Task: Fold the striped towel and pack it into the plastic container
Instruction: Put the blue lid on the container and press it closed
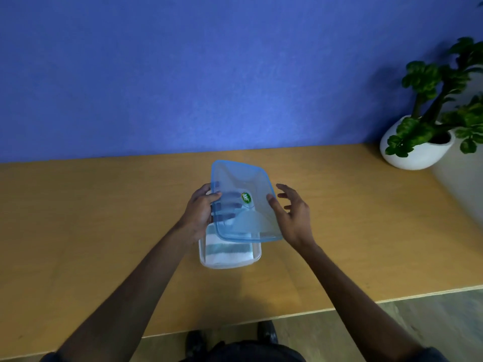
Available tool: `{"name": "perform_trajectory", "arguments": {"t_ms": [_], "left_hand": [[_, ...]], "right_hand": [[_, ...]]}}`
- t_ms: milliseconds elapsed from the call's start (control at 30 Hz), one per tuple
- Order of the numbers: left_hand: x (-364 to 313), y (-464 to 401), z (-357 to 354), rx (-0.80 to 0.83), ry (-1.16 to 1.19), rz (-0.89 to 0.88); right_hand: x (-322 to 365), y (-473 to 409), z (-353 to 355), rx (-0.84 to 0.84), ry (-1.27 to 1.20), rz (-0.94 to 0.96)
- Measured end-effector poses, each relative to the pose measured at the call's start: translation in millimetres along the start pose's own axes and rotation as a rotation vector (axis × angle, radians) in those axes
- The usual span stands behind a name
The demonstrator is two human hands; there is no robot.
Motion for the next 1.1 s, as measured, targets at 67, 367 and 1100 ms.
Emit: {"name": "perform_trajectory", "arguments": {"t_ms": [67, 367, 1100], "left_hand": [[4.5, 5.4, 2.5, 0.015, 0.020, 0.011], [39.6, 19.8, 15.7, -0.168, -0.041, -0.076], [91.7, 6.8, 43.9, -0.334, -0.721, -0.251]], "right_hand": [[-11.5, 1.2, -10.5, 0.155, -0.195, -0.236], [-21.0, 23.8, -43.0, 0.298, -0.466, -0.329], [-38.5, 30.5, -89.7, 0.221, -0.125, -0.307]]}}
Point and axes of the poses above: each hand's wrist, its own y-axis away from the middle knuckle, its own z-axis out of the back of the hand, x = y × z, the point moved 3 cm from there along -y, towards the middle knuckle, and after that the axes turned 9 degrees about -z, right-handed, at the moved point
